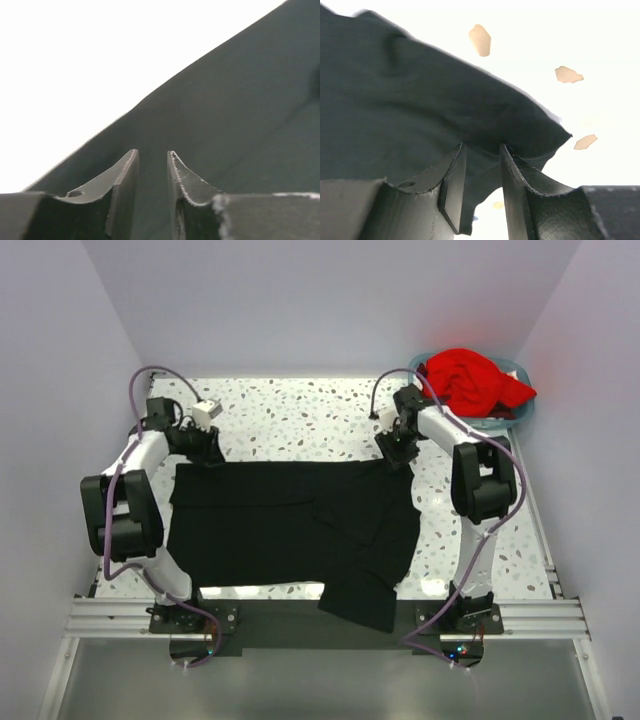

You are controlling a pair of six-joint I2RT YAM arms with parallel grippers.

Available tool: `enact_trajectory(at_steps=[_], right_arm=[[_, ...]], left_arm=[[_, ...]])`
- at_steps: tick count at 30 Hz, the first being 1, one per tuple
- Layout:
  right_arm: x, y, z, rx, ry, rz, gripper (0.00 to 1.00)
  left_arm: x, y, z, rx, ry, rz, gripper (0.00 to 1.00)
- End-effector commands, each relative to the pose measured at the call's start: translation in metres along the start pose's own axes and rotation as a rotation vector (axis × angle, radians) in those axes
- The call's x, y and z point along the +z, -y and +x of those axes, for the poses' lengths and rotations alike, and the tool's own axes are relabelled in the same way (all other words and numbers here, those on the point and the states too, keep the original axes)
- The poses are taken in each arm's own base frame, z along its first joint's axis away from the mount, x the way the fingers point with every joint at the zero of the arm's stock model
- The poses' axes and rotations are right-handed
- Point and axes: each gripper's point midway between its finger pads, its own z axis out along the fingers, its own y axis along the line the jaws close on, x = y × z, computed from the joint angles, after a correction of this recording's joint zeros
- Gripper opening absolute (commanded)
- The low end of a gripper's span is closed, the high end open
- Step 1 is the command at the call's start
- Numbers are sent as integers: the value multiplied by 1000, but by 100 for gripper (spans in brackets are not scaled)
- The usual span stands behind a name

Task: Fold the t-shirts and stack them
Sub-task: Fold the tshirt

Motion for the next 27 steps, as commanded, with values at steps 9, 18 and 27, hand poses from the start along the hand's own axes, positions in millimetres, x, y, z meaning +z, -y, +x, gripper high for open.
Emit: enact_trajectory(at_steps=[9,18,27], right_arm=[[30,35,21,-130,-170,278,37],[51,63,-31,-169,-117,360,38],[44,94,-139,-186,130,485,45]], left_arm=[[-30,-61,110,-211,-327,-368,32],[0,-129,88,-230,-308,-478,30],[31,-178,-10,-171,-84,-400,36]])
